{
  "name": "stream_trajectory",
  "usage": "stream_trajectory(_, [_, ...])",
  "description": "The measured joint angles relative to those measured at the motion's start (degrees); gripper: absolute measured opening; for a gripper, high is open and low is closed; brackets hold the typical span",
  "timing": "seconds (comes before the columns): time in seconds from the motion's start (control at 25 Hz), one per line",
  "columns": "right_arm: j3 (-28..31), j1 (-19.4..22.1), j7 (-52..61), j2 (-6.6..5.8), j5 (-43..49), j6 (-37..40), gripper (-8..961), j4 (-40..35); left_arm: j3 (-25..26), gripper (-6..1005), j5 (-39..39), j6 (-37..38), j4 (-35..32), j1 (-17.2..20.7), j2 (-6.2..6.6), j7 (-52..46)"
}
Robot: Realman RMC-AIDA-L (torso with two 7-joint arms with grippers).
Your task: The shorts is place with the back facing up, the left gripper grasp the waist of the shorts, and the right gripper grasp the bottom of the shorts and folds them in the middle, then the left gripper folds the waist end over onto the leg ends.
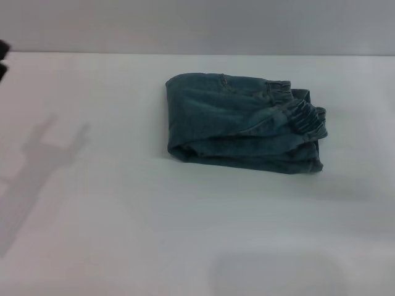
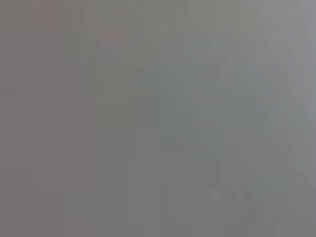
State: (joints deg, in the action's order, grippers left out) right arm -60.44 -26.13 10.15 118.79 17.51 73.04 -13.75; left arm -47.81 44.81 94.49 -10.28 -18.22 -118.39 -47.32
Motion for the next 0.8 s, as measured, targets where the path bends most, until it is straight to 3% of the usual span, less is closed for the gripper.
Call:
stream_trajectory(0.12, [0.08, -0.25, -5.07, 0.0, -11.23, 1.39, 647, 3.52, 0.0, 840, -4.6, 4.82, 4.86, 0.99, -0.08, 6.04])
stream_trajectory(0.2, [0.08, -0.36, -5.34, -0.12, -13.81, 1.09, 647, 4.16, 0.0, 840, -6.66, 6.73, 7.05, 1.64, -0.17, 8.8])
stream_trajectory(0.44, [-0.19, -0.89, -5.53, -0.29, -14.3, -0.69, 647, 4.5, 0.0, 840, -7.94, 9.28, 11.11, 2.24, -0.26, 11.86])
stream_trajectory(0.8, [-0.16, -0.72, -5.67, -0.14, -14.45, -2.5, 647, 4.83, -0.37, 840, -7.4, 9.5, 11.95, 2.17, -0.38, 11.92])
